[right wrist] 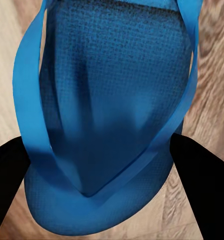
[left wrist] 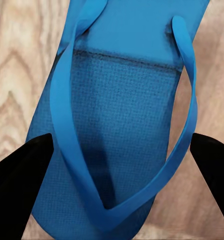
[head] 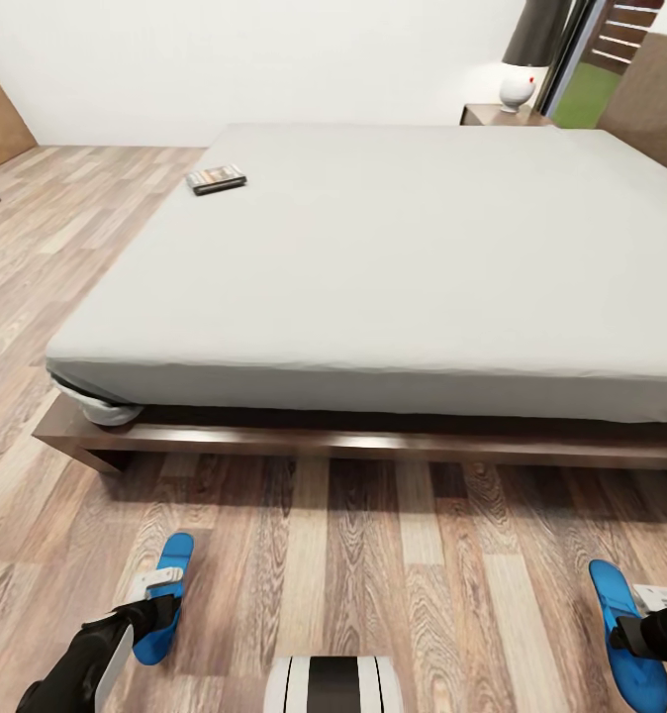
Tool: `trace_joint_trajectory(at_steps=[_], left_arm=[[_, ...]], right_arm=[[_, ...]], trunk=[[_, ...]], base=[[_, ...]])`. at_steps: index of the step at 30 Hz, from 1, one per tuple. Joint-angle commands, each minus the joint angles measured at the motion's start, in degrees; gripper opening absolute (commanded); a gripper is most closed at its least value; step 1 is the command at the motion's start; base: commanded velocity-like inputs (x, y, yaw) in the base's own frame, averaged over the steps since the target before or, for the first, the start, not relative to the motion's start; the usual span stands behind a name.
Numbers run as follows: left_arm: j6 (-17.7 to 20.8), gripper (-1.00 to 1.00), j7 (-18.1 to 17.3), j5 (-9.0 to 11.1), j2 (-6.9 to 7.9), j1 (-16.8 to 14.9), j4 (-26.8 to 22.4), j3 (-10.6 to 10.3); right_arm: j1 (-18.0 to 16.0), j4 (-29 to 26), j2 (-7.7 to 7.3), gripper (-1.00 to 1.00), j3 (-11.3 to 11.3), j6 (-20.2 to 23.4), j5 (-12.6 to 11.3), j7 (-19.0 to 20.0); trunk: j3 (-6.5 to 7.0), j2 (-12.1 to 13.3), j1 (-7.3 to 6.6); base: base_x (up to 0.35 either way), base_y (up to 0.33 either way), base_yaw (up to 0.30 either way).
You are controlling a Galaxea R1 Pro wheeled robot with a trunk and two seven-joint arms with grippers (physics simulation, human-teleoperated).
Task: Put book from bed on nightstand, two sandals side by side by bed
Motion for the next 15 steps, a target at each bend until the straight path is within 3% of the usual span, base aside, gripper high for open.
trace_joint_trajectory(at_steps=[1,4,15], left_arm=[[0.28,-1.00,-0.41,-0.25,-0.04,-0.02,-0.05,0.24],[0.28,-1.00,-0.41,-0.25,-0.04,-0.02,-0.05,0.24],[-0.63,-1.00,-0.43,-0.24,-0.04,0.04,-0.04,0.22]], right_arm=[[0.00,-0.10,0.01,-1.00,-0.23,0.24,0.56,0.53],[-0.03,-0.10,0.02,-1.00,-0.24,0.24,0.56,0.52],[0.00,-0.10,0.04,-1.00,-0.16,0.24,0.56,0.50]], trunk=[[-0.04,-0.02,-0.01],[-0.04,-0.02,-0.01],[-0.04,-0.02,-0.01]], base=[[0.000,0.253,0.000],[0.000,0.221,0.000],[0.000,0.093,0.000]])
